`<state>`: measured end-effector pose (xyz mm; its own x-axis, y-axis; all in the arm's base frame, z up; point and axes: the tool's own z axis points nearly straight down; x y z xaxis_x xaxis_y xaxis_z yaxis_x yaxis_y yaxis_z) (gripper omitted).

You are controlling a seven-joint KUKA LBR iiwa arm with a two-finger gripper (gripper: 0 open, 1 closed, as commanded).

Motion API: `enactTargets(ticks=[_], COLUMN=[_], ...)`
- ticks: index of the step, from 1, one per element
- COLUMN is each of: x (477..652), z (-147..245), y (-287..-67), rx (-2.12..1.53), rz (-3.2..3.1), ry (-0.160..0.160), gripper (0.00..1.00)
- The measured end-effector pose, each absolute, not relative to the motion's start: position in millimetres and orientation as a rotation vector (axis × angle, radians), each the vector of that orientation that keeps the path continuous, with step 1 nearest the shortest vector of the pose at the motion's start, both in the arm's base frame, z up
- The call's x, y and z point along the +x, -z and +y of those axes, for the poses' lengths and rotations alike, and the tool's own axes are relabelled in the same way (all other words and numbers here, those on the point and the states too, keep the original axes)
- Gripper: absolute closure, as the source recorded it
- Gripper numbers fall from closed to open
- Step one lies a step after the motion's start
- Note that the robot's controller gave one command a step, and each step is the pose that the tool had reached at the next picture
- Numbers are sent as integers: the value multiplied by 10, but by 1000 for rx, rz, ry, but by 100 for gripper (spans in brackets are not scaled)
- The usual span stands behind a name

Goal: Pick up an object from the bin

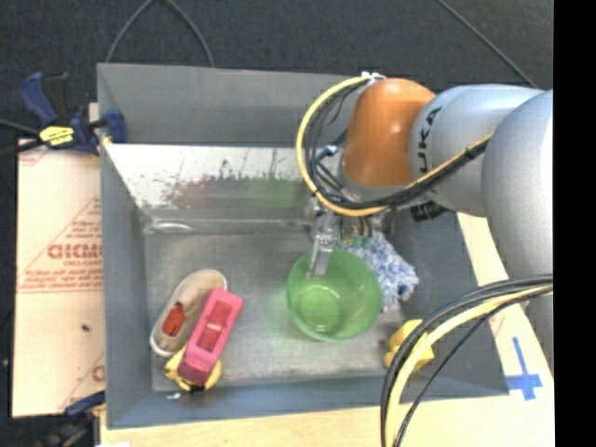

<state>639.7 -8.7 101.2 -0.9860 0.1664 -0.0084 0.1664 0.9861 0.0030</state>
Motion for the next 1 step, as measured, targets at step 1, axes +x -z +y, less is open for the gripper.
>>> enactTargets(ticks=[1], x=[6059], z=[-1058], y=[-763], rx=[-567], rz=[3073], ry=[2], gripper=[0])
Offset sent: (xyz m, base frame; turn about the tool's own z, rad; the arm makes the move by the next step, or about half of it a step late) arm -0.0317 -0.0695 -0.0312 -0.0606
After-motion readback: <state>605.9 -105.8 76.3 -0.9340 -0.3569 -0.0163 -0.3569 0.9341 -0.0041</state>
